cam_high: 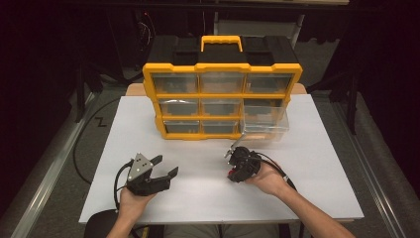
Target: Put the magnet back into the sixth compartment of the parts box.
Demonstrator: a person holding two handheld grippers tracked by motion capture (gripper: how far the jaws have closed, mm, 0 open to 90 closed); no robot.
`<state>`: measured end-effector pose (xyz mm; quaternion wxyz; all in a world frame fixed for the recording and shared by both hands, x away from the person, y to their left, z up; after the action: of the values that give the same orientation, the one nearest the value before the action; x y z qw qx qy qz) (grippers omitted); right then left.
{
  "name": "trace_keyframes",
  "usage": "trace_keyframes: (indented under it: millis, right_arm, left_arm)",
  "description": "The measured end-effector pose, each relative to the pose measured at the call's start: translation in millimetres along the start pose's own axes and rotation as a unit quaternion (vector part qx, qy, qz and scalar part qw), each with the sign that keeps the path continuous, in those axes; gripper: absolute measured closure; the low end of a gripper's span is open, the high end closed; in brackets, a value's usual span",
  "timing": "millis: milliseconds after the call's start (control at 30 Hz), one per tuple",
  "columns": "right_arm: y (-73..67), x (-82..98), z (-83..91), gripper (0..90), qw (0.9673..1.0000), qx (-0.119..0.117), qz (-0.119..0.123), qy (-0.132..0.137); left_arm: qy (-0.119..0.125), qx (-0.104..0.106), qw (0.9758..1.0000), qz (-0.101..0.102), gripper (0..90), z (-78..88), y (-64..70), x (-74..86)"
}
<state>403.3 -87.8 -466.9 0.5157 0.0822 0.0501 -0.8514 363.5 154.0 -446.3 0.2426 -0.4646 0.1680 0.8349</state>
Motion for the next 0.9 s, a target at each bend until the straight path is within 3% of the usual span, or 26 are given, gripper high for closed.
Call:
trace_keyframes:
  millis: [333, 900]
  right_arm:
    - [-3.7, 4.7, 12.4, 64.9, 0.9998, -0.004, -0.003, 0.017]
    - [-1.3, 10.1, 24.7, 64.9, 0.9994, -0.001, -0.008, 0.033]
  left_arm:
    - [-0.001, 0.000, 1.0000, 0.009, 29.7, -0.8, -0.5, 0.4]
    - [0.002, -0.001, 1.0000, 0.006, 29.6, -0.5, -0.3, -0.1]
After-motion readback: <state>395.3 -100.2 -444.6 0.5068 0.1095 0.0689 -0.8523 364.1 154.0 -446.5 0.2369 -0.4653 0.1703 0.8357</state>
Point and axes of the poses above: each handheld gripper's, and its own axes: z roughly backward along the jaws, x roughly out of its underside, y roughly to its right, the point moved 8 cm from there along -z, roughly forward along the jaws, and after that the axes turned 7 degrees about -y, right-handed, at the moved point
